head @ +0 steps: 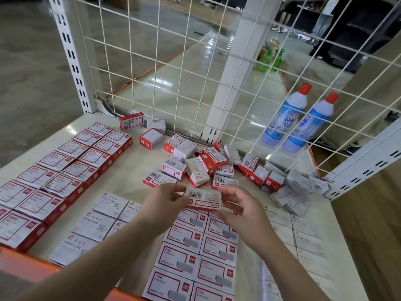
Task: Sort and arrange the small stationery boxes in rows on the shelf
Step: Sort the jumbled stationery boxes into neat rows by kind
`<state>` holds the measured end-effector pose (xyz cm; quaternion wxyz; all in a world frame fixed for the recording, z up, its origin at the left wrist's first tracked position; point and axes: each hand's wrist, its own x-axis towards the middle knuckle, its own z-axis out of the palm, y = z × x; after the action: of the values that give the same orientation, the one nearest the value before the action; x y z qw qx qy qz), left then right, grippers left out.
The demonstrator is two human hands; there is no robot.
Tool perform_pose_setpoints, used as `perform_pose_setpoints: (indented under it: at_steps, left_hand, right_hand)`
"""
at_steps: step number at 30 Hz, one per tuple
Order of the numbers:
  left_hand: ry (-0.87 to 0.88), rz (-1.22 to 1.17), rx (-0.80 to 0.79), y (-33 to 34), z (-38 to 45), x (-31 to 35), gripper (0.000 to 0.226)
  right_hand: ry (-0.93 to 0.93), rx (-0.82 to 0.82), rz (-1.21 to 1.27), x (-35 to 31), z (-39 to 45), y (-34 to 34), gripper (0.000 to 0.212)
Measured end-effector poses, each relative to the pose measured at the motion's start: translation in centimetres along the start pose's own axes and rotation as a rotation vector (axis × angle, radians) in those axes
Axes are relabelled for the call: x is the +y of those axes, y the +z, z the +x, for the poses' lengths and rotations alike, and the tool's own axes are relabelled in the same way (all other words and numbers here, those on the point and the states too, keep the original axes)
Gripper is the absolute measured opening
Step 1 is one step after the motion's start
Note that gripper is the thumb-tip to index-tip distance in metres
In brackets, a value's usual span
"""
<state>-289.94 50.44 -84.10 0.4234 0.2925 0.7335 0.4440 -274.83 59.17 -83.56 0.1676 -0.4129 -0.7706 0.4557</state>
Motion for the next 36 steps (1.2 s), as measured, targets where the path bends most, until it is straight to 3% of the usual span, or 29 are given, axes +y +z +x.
perform_pose_setpoints:
  at_steps: [4, 9, 14, 20, 22, 26, 30, 36]
  left_hand:
    - [-0.008, -0.003, -0.013, 0.1, 0.0, -0.1, 0.03]
    - [0.074, -0.063, -0.041, -0.3, -0.3, -0.1, 0.011]
    - [0.175, 0.054, -0.017, -0.6, -0.1, -0.4, 0.029]
    - [0.238, 0.12, -0.043, -1.2, -0.5, -0.2, 0.019]
    - [0.231, 0.151, -0.027, -1.1, -0.4, -0.3, 0.01]
    - [0.183, 0.156, 0.005, -1.0, -0.2, -0.4, 0.012]
    - [0.098, 0.058, 0.006, -1.1, 0.2, -0.6, 0.022]
    - [0.034, -0.012, -0.023, -0.8, 0.1, -0.6, 0.019]
  right_hand:
    - [-0.02, -0.011, -0.051, 0.1, 0.0, 0.1, 0.044]
    - [0.057, -0.021, 0.03, 0.1, 0.1, -0.4, 0.031]
    - [0.164, -0.038, 0.227, 0.0, 0.3, -0.8, 0.013]
    - [0.248, -0.081, 0.258, 0.9, 0.5, -0.3, 0.025]
    - [0.241, -0.087, 0.187, 1.1, 0.4, -0.3, 0.037]
    - [0.163, -0.089, 0.034, 0.4, 0.1, -0.3, 0.021]
    - [0.117, -0.11, -0.003, 0.4, 0.2, -0.1, 0.04]
    - [0.132, -0.05, 0.166, 0.1, 0.1, 0.3, 0.019]
